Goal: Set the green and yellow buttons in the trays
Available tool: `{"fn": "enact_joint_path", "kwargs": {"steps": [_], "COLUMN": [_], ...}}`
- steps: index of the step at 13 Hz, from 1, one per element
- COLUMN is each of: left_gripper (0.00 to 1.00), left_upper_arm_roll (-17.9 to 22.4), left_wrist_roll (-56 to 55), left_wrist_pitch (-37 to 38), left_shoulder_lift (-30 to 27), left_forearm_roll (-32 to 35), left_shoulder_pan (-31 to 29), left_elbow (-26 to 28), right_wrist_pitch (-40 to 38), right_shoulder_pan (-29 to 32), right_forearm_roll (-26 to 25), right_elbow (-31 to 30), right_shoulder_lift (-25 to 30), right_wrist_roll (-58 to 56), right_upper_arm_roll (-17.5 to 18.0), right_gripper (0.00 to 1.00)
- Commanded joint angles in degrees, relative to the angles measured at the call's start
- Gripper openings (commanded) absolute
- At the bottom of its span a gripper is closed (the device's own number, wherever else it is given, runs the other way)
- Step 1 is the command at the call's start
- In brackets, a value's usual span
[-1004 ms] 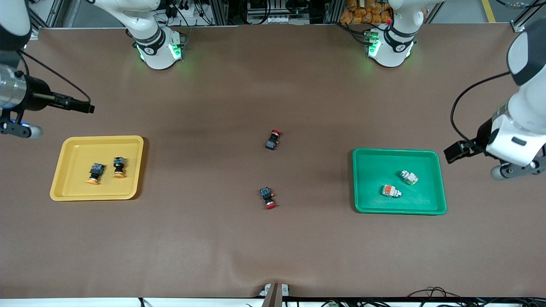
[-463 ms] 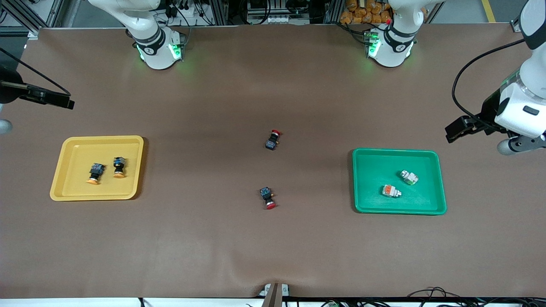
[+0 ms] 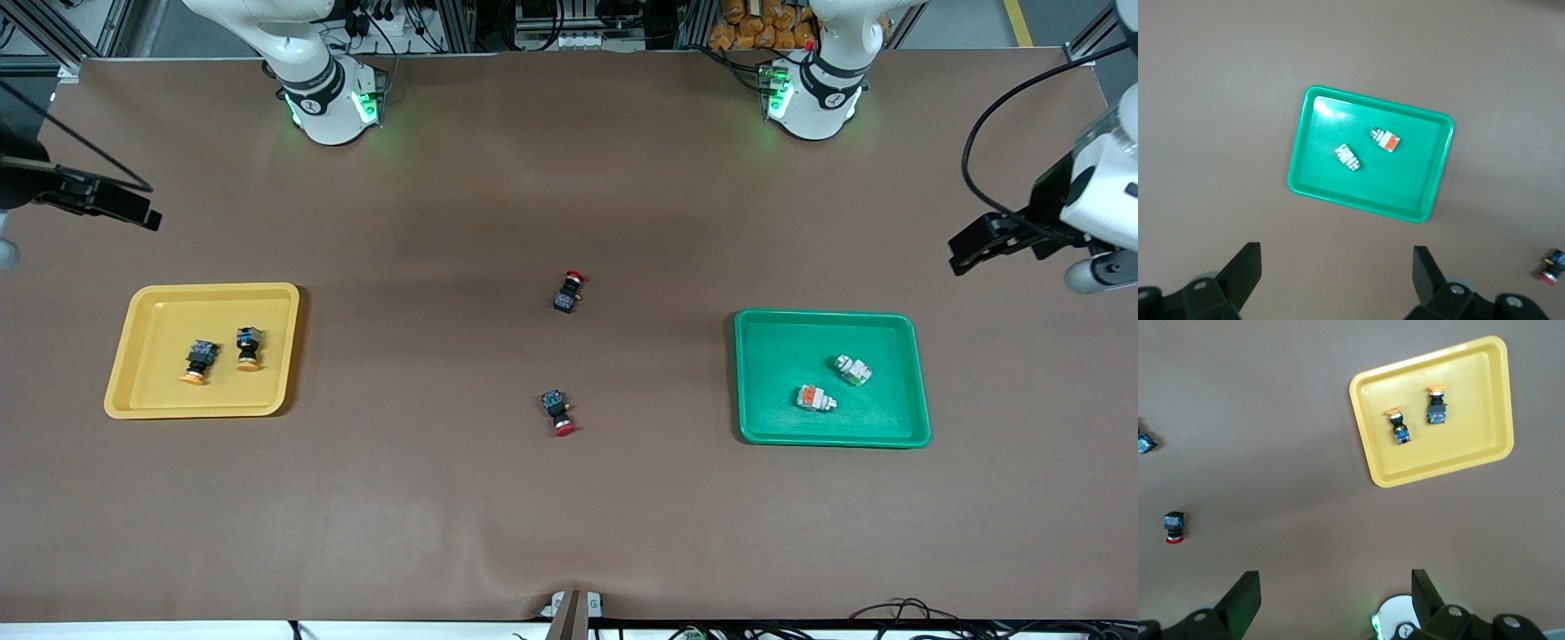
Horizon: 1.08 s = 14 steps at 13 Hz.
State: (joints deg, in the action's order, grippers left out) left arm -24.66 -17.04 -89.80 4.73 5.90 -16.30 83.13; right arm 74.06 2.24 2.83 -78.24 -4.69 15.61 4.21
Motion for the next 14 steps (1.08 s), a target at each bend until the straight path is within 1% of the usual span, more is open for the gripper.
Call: {"fn": "enact_joint_path", "kwargs": {"steps": [1,2,3,5,6,7,9,11,14], "left_gripper": [1.00,1.00,1.00,1.00,1.00,1.00,1.00,1.00,1.00], "left_upper_arm_roll": [0.93,2.85,5.13,12.32,15.32,17.35,19.29,19.39,19.30], "left_wrist_roll": [2.89,3.33,4.20,6.05,6.58,6.67,6.76,6.76,6.85], "left_wrist_pitch": [1.12,1.90,2.00,2.87,3.40,3.32,3.32,3.32,3.40], "left_shoulder_lift": [-2.44,-4.10,-4.46,-5.16,-5.95,-7.52,-9.03,-10.87,-12.11], "left_forearm_roll": [-1.24,-1.32,-1.32,-2.63,-4.47,-6.23,-6.42,-6.42,-6.25], "left_shoulder_pan": [-0.57,0.39,2.75,8.71,10.83,12.16,14.71,15.25,15.25], "left_elbow": [1.07,1.33,1.59,2.12,3.60,6.05,8.26,10.81,11.88], "right_wrist_pitch": [7.40,7.59,7.51,7.50,7.59,7.68,7.68,7.68,8.29], "right_shoulder_pan": [-0.75,-1.10,-1.36,-1.98,-2.42,-2.33,-2.33,-2.33,-2.33], "right_forearm_roll": [0.60,0.60,0.60,0.52,0.43,0.43,0.43,0.43,0.95], "right_elbow": [-15.94,-16.24,-16.24,-16.15,-16.15,-15.98,-15.19,-14.75,-14.22], "right_shoulder_lift": [11.88,12.07,12.07,12.25,12.25,12.16,11.81,11.72,11.72], "right_wrist_roll": [1.17,1.17,1.17,1.17,1.17,1.17,0.91,0.91,1.00], "right_upper_arm_roll": [-0.34,-0.43,-0.52,-0.61,-0.52,-0.52,-0.35,-0.34,-0.26], "right_gripper": [1.00,1.00,1.00,1.00,1.00,1.00,1.00,1.00,1.00]}}
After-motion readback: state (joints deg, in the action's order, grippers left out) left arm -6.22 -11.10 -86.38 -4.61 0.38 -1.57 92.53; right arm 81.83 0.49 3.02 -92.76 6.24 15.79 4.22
